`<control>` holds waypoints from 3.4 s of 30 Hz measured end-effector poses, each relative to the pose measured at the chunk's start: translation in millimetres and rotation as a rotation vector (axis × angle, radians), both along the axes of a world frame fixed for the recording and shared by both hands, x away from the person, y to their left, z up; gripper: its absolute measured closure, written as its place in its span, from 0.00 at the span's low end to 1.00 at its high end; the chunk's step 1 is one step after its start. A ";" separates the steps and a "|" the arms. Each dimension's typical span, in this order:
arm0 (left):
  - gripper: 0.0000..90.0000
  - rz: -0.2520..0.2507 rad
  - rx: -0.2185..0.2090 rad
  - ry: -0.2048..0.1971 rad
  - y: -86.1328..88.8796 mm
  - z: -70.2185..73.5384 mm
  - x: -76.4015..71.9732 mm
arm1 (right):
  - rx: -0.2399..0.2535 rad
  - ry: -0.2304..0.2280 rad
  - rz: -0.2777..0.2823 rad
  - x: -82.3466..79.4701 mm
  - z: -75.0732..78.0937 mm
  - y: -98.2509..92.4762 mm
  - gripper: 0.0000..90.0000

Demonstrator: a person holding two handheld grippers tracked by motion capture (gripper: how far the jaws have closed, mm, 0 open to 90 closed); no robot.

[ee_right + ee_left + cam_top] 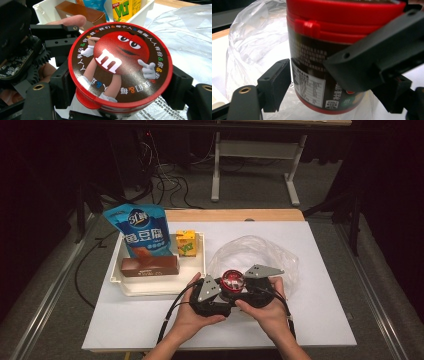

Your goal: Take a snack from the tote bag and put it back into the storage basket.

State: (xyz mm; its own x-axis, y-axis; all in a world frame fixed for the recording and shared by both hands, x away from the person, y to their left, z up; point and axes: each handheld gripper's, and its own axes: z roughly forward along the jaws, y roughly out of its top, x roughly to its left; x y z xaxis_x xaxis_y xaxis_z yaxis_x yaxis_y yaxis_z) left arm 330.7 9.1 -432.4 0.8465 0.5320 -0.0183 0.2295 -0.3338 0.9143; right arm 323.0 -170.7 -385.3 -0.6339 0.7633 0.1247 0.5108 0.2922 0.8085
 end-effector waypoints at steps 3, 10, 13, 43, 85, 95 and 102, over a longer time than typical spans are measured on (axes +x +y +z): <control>0.27 -0.006 -0.004 -0.014 0.2 -0.7 -1.6 | 0.000 0.003 0.003 0.2 -0.3 0.3 0.29; 0.29 -0.010 -0.008 -0.040 2.0 -2.6 -2.8 | 0.008 0.002 0.013 0.0 -0.7 -0.1 0.29; 0.29 -0.010 -0.002 -0.035 3.3 -2.5 -2.6 | 0.014 0.006 0.016 0.2 -2.1 0.3 0.28; 0.29 0.090 -0.086 0.001 57.1 8.0 4.3 | 0.089 -0.061 -0.051 -1.9 8.6 -41.0 0.21; 0.29 0.274 -0.056 0.098 136.6 -34.1 34.7 | 0.077 -0.028 -0.234 -28.5 -32.5 -141.4 0.24; 0.29 0.268 -0.018 0.171 129.6 -48.7 46.9 | 0.081 -0.028 -0.243 -27.9 -33.6 -142.7 0.24; 0.29 0.261 -0.027 0.232 130.4 -50.4 56.3 | 0.080 -0.022 -0.245 -27.5 -34.6 -141.8 0.24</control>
